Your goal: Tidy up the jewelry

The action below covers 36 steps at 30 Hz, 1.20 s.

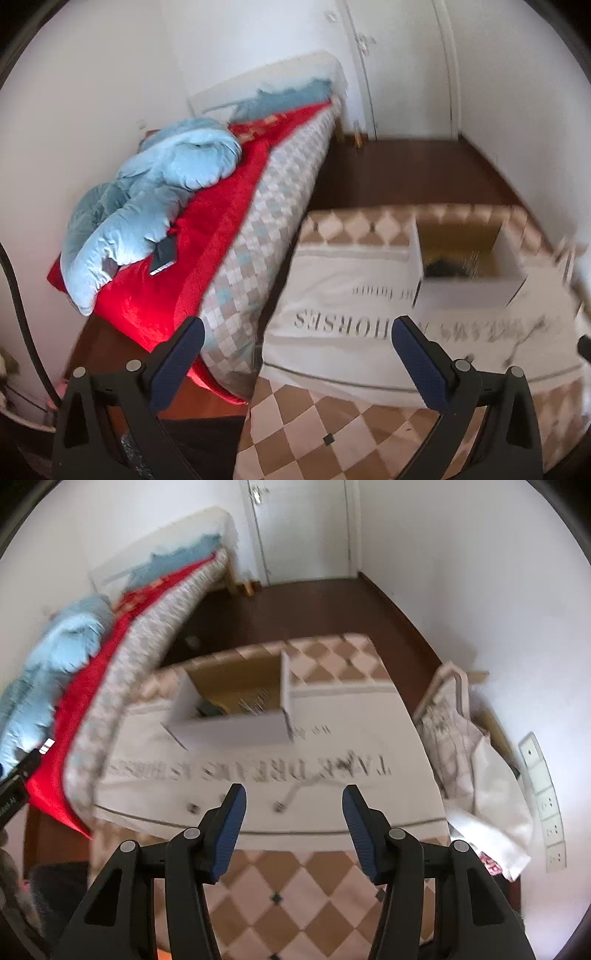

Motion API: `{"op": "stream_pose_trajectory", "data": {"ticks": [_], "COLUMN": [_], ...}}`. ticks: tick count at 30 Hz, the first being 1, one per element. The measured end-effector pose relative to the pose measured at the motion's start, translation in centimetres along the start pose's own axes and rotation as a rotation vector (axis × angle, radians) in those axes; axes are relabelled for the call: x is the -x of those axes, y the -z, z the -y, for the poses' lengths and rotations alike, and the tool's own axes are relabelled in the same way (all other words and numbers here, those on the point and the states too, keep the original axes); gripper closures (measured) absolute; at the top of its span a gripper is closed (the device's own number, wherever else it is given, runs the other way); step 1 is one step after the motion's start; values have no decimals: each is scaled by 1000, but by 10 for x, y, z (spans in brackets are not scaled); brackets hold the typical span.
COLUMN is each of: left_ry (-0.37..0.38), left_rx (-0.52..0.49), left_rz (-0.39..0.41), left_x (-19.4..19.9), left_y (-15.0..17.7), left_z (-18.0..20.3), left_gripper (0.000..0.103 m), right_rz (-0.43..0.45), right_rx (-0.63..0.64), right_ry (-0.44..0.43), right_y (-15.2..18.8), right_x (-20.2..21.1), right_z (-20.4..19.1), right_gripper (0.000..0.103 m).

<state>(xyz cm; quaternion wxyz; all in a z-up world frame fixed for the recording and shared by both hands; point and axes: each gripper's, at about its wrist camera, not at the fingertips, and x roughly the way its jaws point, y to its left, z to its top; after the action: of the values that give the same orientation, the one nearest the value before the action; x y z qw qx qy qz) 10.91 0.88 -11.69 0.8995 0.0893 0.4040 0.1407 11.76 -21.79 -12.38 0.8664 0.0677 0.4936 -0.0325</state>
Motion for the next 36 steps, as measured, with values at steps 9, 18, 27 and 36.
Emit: {"op": "stream_pose_trajectory", "data": {"ticks": [9,18,27,36], "left_ry": [135,234,276,311], "left_rx": [-187,-264,-286,-290], "left_rz": [-189,-255,-297,-298], "left_x": [-73,-84,-87,-84], "left_y": [30,51,60,63], "left_z": [76,130,149,156], "left_gripper": [27,38,72,100], "right_rz": [-133,-155,-161,-151], "right_rx": [-54,-104,-124,-128], "right_ry": [15,35,37,17], "right_y": [16,8,5,4], "right_x": [-83,-103,-112,-111], "right_z": [16,31,36,32], "right_gripper": [68,68,68,68]}}
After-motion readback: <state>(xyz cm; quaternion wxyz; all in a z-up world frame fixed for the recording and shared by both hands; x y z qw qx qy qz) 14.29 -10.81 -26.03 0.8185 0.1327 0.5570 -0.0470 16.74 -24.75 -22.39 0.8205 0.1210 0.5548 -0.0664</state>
